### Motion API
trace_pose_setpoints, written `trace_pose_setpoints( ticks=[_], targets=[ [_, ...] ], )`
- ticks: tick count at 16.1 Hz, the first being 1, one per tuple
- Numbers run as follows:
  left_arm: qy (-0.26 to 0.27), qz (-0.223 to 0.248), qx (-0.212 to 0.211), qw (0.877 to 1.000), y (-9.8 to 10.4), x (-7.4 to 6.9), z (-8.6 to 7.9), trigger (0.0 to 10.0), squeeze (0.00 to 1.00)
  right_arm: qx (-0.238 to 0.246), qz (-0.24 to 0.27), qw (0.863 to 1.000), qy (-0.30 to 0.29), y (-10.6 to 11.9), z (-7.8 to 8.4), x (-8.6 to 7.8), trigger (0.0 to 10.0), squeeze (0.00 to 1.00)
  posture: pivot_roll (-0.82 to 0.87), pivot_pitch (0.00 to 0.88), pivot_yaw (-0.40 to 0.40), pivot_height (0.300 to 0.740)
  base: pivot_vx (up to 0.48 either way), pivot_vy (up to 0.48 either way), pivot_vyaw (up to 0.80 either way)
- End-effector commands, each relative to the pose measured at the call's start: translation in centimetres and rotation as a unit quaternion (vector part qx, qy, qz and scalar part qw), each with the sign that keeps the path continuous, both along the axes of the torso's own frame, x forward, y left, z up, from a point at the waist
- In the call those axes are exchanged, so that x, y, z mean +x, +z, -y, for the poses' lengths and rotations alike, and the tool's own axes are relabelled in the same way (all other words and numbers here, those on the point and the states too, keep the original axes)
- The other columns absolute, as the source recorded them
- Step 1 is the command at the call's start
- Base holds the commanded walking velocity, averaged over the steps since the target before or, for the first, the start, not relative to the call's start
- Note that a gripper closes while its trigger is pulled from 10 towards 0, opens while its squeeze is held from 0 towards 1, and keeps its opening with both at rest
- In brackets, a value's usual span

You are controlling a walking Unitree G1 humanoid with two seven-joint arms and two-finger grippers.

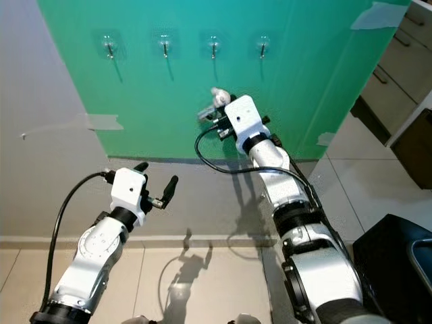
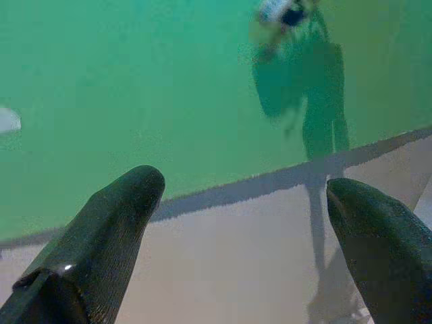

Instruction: Hang keys on a hook

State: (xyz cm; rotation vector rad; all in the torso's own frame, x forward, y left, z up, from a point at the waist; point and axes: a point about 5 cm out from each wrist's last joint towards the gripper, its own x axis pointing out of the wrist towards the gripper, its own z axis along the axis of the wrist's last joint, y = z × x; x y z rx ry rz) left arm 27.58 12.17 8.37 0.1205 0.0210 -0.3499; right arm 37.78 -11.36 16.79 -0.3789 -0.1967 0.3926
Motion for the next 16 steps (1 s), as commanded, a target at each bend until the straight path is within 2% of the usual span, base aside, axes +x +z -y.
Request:
trace_pose_setpoints(
  ticks=[1, 5, 8, 16],
  targets=[
    [-0.001, 0.012, -0.011, 1.0, 0.2, 0.2, 0.2, 10.0, 0.0, 0.005, 0.014, 1.0, 0.001, 1.1, 0.2, 0.4, 0.0, 0.0, -0.09, 0.0, -0.023, 0.723, 0.0, 0.0, 0.0],
    [0.022, 0.036, -0.013, 0.999, -0.5, 0.5, 0.3, 10.0, 0.0, 0.008, 0.026, 1.0, 0.01, 2.2, -0.2, 1.0, 0.0, 0.0, -0.09, 0.0, -0.03, 0.723, 0.0, 0.0, 0.0],
    [0.009, 0.045, 0.006, 0.999, -1.1, 0.5, 0.6, 10.0, 0.0, 0.016, 0.037, 0.999, 0.012, 2.9, -0.4, 1.2, 0.0, 0.0, -0.09, 0.0, -0.032, 0.723, 0.0, 0.0, 0.0],
    [-0.003, 0.054, 0.002, 0.999, -1.4, 0.8, 1.5, 10.0, 0.0, 0.034, 0.07, 0.996, 0.04, 5.6, -1.5, 1.7, 0.0, 0.0, -0.1, 0.0, -0.031, 0.723, 0.0, 0.0, 0.0]
  ],
)
